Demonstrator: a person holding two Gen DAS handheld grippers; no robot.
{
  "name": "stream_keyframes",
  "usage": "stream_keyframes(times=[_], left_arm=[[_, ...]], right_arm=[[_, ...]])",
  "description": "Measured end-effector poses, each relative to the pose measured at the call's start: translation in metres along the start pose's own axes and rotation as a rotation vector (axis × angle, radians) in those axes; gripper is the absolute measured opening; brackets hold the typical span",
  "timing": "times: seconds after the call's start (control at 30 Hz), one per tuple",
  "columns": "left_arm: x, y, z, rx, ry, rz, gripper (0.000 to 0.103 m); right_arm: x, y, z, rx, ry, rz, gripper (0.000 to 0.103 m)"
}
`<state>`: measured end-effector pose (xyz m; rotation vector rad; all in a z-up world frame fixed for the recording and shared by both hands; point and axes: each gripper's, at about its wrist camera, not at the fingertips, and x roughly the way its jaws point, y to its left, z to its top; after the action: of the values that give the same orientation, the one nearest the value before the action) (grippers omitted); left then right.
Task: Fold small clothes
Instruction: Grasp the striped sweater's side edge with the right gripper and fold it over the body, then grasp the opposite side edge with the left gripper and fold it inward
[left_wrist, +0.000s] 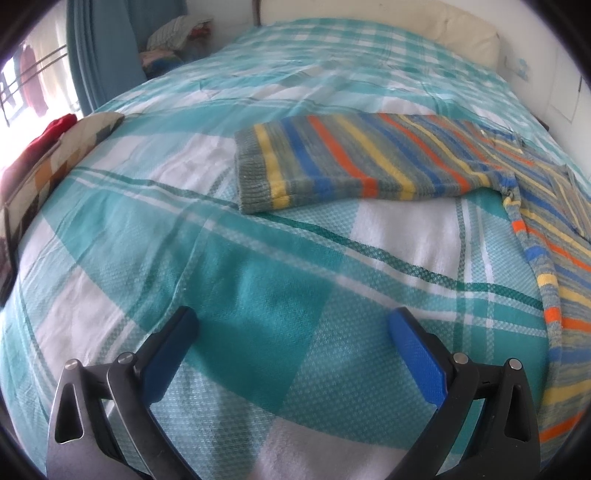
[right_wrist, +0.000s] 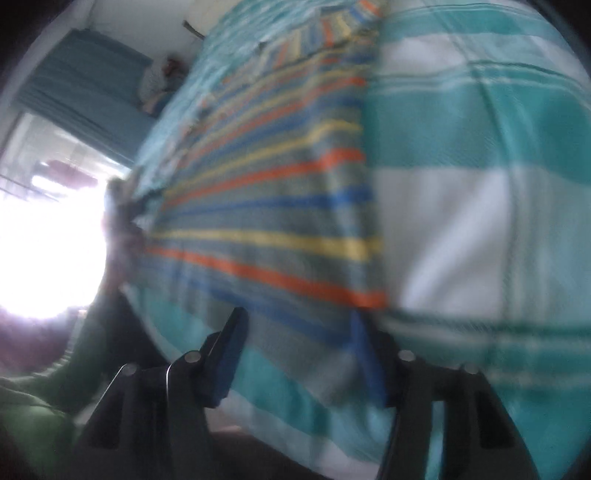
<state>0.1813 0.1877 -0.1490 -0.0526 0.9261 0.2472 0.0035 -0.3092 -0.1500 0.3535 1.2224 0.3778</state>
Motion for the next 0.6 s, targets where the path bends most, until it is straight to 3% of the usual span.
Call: stream_keyframes(times=[0.1, 0.17, 0.23, 0.27, 0.3, 0.37, 0.43, 0.5, 0.6], left_arm=[[0.0, -0.001, 0.0, 0.005, 0.001, 0.007, 0.103], [-0.001, -0.001, 0.0, 0.009, 0.001, 0.009, 0.103], [-0.002, 0.001, 0.0, -0.002, 0.007, -0.013, 0.103], [-0.005, 0.004, 0.001, -0.009, 0.02, -0.037, 0.103], [-0.01, 0.011, 0.003, -0.023, 0.035, -0.079, 0.102], [-0.024, 0.032, 0.013, -0.082, 0.022, -0.162, 0.102], [-0.034, 0.065, 0.033, -0.197, -0.006, -0.232, 0.102], [-0.031, 0.099, 0.06, -0.309, 0.001, -0.283, 0.102], [0.001, 0.118, 0.097, -0.342, 0.091, -0.331, 0.101]], right_arm=[[-0.027, 0.026, -0.018, -0.053, -0.09, -0.094, 0.033], [-0.032, 0.048, -0.016, -0.086, -0.156, -0.044, 0.036], [-0.024, 0.06, -0.015, -0.104, -0.202, 0.003, 0.049], [-0.013, 0.062, -0.016, -0.104, -0.213, -0.014, 0.059], [0.0, 0.064, -0.015, -0.103, -0.207, -0.075, 0.062], [0.023, 0.061, -0.02, -0.133, -0.184, -0.214, 0.062], [0.02, 0.058, -0.03, -0.148, -0.229, -0.226, 0.063], [0.017, 0.057, -0.035, -0.146, -0.254, -0.222, 0.07], [0.018, 0.059, -0.036, -0.142, -0.277, -0.224, 0.076]])
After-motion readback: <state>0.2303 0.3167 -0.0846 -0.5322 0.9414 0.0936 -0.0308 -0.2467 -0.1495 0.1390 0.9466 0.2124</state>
